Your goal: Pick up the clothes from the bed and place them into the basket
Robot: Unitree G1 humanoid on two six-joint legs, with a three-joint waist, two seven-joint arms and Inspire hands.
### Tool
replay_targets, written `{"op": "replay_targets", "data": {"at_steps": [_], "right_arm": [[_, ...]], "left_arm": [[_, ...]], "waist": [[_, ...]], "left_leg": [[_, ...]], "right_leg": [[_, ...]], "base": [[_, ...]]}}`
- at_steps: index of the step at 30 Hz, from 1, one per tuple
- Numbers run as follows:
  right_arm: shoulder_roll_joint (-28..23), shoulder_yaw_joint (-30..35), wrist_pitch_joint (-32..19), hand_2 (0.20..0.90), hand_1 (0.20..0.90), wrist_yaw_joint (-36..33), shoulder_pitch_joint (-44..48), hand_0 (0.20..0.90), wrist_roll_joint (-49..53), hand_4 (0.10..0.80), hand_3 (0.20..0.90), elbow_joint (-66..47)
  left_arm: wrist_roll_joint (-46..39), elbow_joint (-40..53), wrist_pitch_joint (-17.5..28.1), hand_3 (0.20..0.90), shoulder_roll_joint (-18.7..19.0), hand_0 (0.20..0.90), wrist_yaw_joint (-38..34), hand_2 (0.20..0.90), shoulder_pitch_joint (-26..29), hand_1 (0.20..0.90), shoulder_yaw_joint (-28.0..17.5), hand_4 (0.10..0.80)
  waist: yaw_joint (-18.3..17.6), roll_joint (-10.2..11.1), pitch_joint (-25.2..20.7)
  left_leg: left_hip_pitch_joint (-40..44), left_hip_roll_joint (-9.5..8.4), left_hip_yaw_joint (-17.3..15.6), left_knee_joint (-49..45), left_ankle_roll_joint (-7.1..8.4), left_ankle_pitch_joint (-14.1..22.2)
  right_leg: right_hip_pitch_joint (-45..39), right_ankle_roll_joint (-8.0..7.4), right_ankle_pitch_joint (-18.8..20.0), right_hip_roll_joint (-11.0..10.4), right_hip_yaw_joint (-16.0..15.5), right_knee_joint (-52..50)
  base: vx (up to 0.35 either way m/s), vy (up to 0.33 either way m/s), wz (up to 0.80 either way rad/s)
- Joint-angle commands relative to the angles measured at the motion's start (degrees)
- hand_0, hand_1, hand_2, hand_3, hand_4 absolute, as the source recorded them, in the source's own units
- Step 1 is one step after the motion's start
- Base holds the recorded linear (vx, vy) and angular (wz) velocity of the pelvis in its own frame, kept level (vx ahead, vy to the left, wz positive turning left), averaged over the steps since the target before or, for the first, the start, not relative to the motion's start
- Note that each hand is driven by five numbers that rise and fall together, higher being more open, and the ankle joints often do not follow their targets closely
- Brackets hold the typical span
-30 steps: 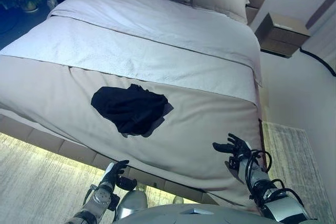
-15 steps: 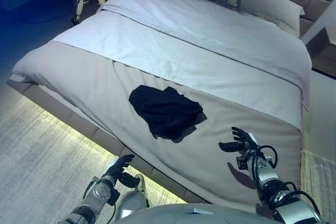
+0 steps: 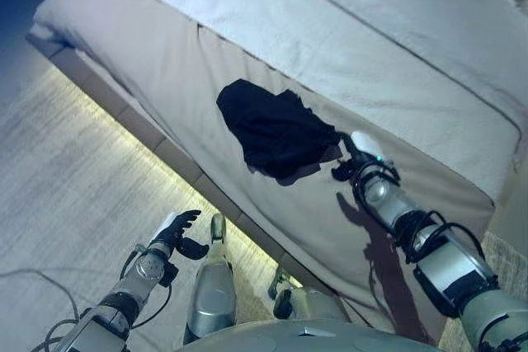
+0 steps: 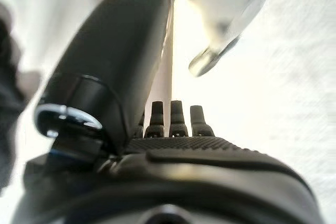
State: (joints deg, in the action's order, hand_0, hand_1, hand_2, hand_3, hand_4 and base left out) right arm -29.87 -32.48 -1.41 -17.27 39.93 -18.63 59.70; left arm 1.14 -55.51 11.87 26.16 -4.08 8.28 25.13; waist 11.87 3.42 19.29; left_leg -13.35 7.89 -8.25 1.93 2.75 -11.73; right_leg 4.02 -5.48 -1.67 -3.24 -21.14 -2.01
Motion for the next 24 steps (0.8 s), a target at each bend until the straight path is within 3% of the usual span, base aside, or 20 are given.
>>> {"op": "replay_targets", "data": {"at_steps": [1,7,8,12,17,22,23,24], "right_arm": [[-5.48,-2.06,-0.06,0.9,0.9,-4.52,10.53,0.9,-0.99,0.8,0.9,-0.56],[-6.91,-4.17,0.98,0.9,0.9,-3.57,16.86,0.9,-1.05,0.8,0.9,1.75],[-7.13,-4.55,1.51,0.9,0.9,-3.29,17.92,0.9,-0.47,0.8,0.9,1.86],[-7.28,-4.81,3.4,0.9,0.9,-2.33,20.78,0.9,-0.07,0.8,0.9,2.69],[-6.77,-2.96,11.65,0.9,0.9,6.31,24.09,0.9,7.03,0.8,0.9,7.7],[-5.96,-0.6,13.7,0.9,0.9,14.64,23.21,0.9,13.93,0.8,0.9,11.68],[-5.9,-0.52,13.69,0.808,0.808,15.06,23.19,0.808,14.05,0.693,0.793,11.84],[-5.76,-0.26,13.01,0.352,0.352,14.92,22.71,0.352,14.66,0.16,0.26,12.17]], "left_arm": [[-1.52,2.92,3.67,0.9,3.21,0.9,-0.77,0.9,-0.03,0.9,0.54,0.8],[-2.8,5.5,3.89,0.9,4.84,0.9,-0.34,0.9,-1.21,0.9,-0.1,0.8],[-3.52,6.34,3.91,0.9,5.08,0.9,-0.28,0.9,-1.49,0.9,-0.16,0.8],[-5.42,8.96,4.06,0.9,5.61,0.9,0.64,0.9,-1.64,0.9,-0.35,0.8],[-9.21,13.33,6.26,0.9,5.73,0.9,0.73,0.9,-1.72,0.9,0.14,0.8],[-10.39,17.38,5.46,0.9,6.59,0.9,0.6,0.9,-2.37,0.9,0.12,0.8],[-10.35,17.52,5.35,0.9,6.67,0.9,0.63,0.9,-2.4,0.9,0.1,0.8],[-10.44,18.13,4.92,0.9,7.01,0.9,0.51,0.9,-2.51,0.9,0.25,0.8]], "waist": [[3.47,-0.01,1.53],[5.69,-2.14,4.17],[5.98,-2.46,4.48],[6.57,-3.51,5.69],[6.99,-6.08,7.89],[7.42,-7.53,9.13],[7.44,-7.56,9.18],[7.39,-7.74,9.35]], "left_leg": [[-3.32,-3.23,2.73,-7.56,0.59,8.04],[-11.0,-3.74,4.98,-13.23,0.88,7.94],[-11.69,-3.9,5.76,-14.46,1.28,9.63],[-15.63,-4.24,6.16,-17.29,1.0,10.03],[-22.54,-5.18,6.79,-21.5,-0.04,10.17],[-23.96,-5.68,7.66,-22.8,-0.5,10.43],[-23.89,-5.67,7.68,-22.75,-0.47,10.43],[-23.78,-5.59,7.61,-22.72,-0.32,10.36]], "right_leg": [[6.95,1.19,2.39,-3.16,1.03,-7.11],[13.84,2.18,1.71,-4.72,-1.2,-12.7],[14.83,1.61,0.26,-4.94,-0.55,-14.33],[19.02,1.61,-0.19,-6.31,-0.9,-17.84],[27.33,1.91,-1.83,-8.9,-0.15,-25.18],[29.62,2.12,-3.11,-10.32,0.25,-28.36],[29.55,2.12,-3.14,-10.34,0.22,-28.33],[29.33,2.15,-3.16,-10.34,0.14,-28.25]], "base": [[0.051,-0.053,0.11],[0.062,-0.041,0.17],[0.124,-0.043,0.09],[0.035,-0.006,-0.01],[-0.029,0.038,-0.01],[-0.011,0.011,0.12],[0.009,-0.022,0.53],[0.009,-0.017,0.75]]}}
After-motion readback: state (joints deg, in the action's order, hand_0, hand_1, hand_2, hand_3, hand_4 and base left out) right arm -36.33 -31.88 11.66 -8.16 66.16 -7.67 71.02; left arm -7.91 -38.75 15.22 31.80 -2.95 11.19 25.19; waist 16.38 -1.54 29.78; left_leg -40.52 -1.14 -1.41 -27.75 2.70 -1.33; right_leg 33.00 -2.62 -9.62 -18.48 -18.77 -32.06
